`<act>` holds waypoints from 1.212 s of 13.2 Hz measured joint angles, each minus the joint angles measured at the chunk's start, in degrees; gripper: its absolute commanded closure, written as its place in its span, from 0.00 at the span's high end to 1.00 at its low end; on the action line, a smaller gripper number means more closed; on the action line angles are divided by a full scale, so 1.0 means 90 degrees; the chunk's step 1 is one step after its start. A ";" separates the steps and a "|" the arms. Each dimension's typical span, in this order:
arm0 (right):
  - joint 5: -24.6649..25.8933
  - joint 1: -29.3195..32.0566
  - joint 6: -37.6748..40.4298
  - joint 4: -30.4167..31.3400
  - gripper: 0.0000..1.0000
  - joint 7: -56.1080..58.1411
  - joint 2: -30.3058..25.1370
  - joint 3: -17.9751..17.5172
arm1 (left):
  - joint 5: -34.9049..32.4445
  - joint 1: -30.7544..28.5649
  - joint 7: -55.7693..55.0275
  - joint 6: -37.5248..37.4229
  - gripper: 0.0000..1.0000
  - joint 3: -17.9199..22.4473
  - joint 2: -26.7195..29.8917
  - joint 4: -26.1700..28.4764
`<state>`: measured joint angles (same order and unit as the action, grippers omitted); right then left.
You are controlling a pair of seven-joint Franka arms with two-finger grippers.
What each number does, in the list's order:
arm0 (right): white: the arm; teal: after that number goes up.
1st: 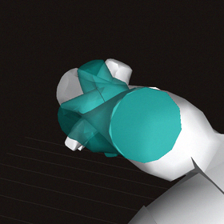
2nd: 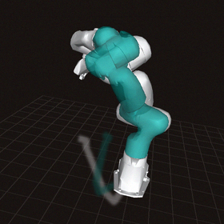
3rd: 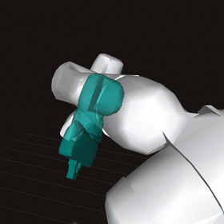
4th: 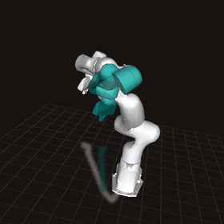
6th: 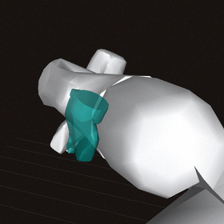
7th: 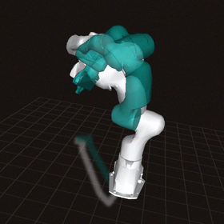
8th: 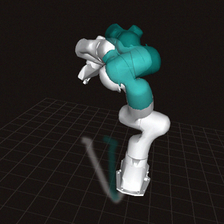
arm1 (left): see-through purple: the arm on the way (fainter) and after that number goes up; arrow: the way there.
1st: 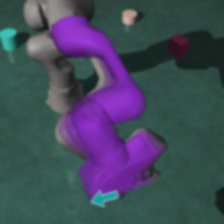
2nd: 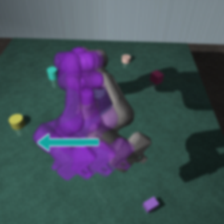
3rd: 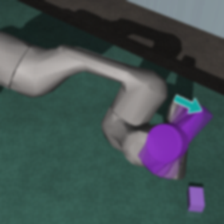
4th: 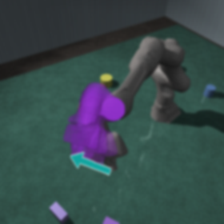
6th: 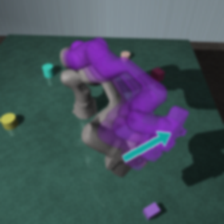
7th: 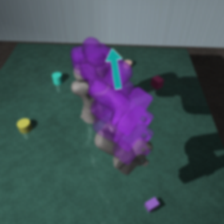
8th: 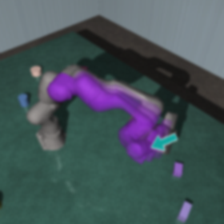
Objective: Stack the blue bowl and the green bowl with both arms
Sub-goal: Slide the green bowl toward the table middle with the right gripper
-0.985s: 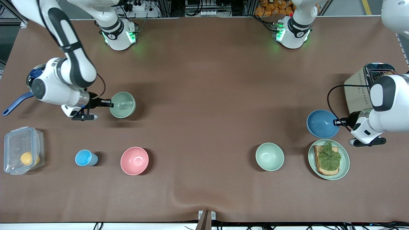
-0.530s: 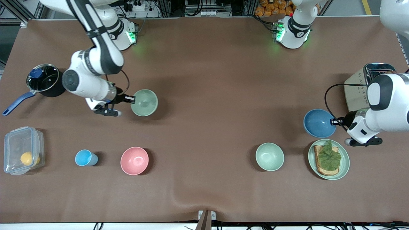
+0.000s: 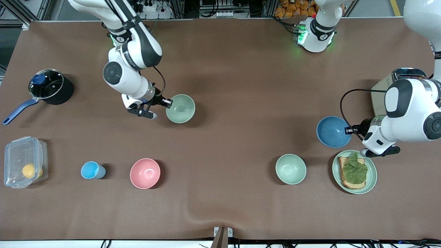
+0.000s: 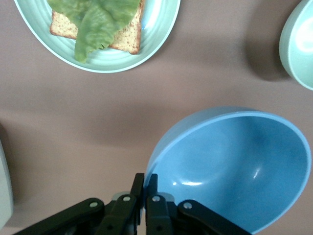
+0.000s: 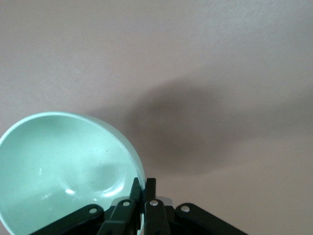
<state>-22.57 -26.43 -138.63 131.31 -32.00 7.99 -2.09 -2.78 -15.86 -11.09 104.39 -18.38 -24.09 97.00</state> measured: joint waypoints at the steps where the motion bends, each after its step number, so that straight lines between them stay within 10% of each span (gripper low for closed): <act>1: -0.0003 -0.0215 -0.0194 -0.0001 0.00 -0.0362 0.0031 0.0004 | 0.0004 -0.0003 -0.0011 -0.0001 0.00 0.0000 -0.0001 0.0002; 16: -0.0008 -0.2485 -0.1980 -0.0626 0.06 -0.3147 0.1596 0.0038 | 0.0007 -0.0015 -0.0010 0.0000 0.00 0.0000 -0.0013 -0.0211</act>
<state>-22.65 -48.79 -156.44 125.68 -60.32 22.35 -1.75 -2.71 -16.00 -11.19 104.39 -18.38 -24.21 95.10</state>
